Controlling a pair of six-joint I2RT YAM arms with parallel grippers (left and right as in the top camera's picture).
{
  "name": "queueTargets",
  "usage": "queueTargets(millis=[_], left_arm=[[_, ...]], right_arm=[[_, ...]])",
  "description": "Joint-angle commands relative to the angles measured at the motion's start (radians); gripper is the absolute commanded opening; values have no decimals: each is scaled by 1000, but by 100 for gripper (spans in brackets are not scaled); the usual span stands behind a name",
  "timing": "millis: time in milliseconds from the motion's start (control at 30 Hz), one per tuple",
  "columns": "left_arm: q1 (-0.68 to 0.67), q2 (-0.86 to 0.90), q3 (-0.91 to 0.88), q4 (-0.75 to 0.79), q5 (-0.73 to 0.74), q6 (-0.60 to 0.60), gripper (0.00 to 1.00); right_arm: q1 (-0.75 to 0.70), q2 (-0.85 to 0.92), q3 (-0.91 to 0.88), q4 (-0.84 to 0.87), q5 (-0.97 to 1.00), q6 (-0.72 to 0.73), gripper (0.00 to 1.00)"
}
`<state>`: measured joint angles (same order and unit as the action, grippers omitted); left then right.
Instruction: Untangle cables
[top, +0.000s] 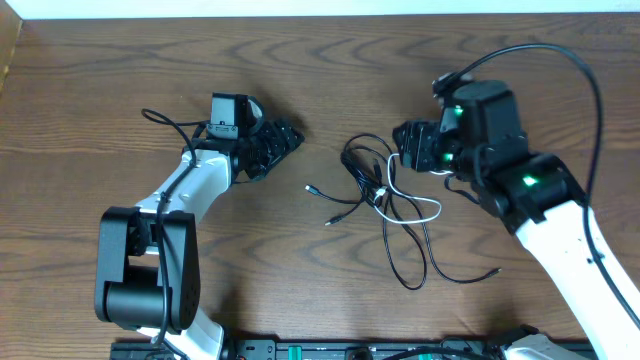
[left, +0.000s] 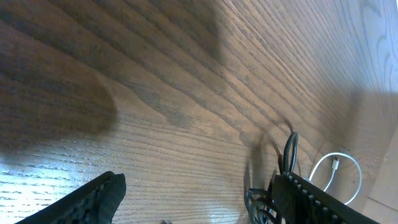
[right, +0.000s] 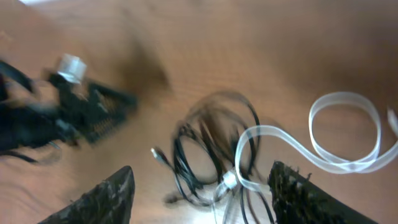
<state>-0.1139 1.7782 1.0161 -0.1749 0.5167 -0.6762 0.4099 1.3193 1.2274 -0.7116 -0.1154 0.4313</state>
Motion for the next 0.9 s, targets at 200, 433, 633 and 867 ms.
queueTargets(millis=[200,433,633,867], left_arm=[[2,2,2,1,-14,14,80],[2,2,2,0,-14,14,80],[2,2,2,-2,-14,14,81],[2,2,2,-2,-14,14,80]], right_arm=[[8,129,2,-201,-105,-48,58],[89,237,1,-264,-254,-287,59],[171,324,1,-333,-208,-407,66],[248,392,1,-314,99,-407,68]])
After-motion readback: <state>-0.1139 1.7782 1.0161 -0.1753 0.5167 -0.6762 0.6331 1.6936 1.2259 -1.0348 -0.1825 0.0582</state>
